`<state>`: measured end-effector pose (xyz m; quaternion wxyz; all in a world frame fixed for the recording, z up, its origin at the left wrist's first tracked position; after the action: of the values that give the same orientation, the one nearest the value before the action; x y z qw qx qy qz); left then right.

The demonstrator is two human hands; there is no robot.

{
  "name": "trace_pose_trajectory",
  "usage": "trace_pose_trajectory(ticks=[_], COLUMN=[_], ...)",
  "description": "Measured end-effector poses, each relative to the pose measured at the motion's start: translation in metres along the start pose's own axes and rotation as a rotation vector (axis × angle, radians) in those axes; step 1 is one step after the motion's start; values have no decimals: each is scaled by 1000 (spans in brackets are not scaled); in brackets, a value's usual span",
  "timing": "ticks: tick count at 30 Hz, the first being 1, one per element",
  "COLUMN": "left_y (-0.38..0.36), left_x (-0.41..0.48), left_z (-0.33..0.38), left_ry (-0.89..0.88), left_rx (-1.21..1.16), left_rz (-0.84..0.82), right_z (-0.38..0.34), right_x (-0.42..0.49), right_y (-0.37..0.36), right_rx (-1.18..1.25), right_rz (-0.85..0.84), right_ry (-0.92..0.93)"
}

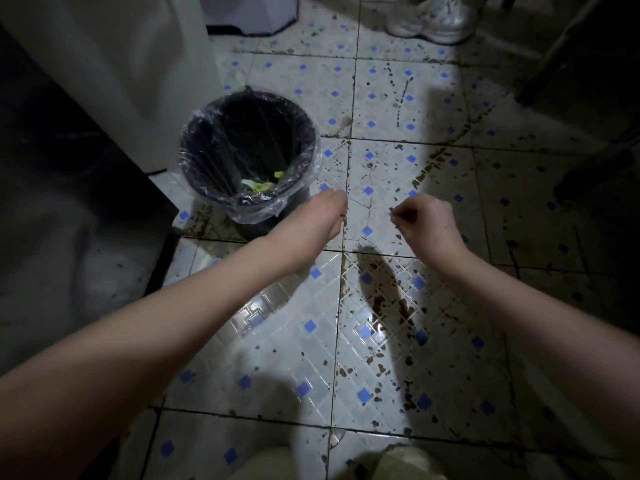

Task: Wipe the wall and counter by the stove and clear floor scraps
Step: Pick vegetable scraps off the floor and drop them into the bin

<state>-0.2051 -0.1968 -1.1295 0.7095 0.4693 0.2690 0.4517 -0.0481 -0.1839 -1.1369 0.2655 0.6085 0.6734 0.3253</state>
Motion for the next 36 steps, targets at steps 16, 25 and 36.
trace_pose_trajectory(ticks=[16,25,36], left_y=[100,112,122], left_x=[-27,-49,-53], left_z=[-77,-111,-119], left_ry=[176,260,295], left_rx=[152,194,217], left_rz=[281,270,231], right_z=[-106,-147,-160], right_x=[48,62,67], right_y=[4,-31,-54], right_rx=[101,189,225], right_rz=[70,23,-30], right_ry=[183,195,193])
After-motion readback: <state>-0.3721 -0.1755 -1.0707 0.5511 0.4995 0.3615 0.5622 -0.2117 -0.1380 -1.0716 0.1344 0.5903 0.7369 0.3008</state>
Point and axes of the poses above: each hand's wrist, its own x-axis towards the middle knuckle, its own y-axis out of the back of the hand, z = x × y, the point moved 8 cm from there along x, towards the middle knuckle, and after that the axes turned 4 degrees about x, right-handed, at the moved point
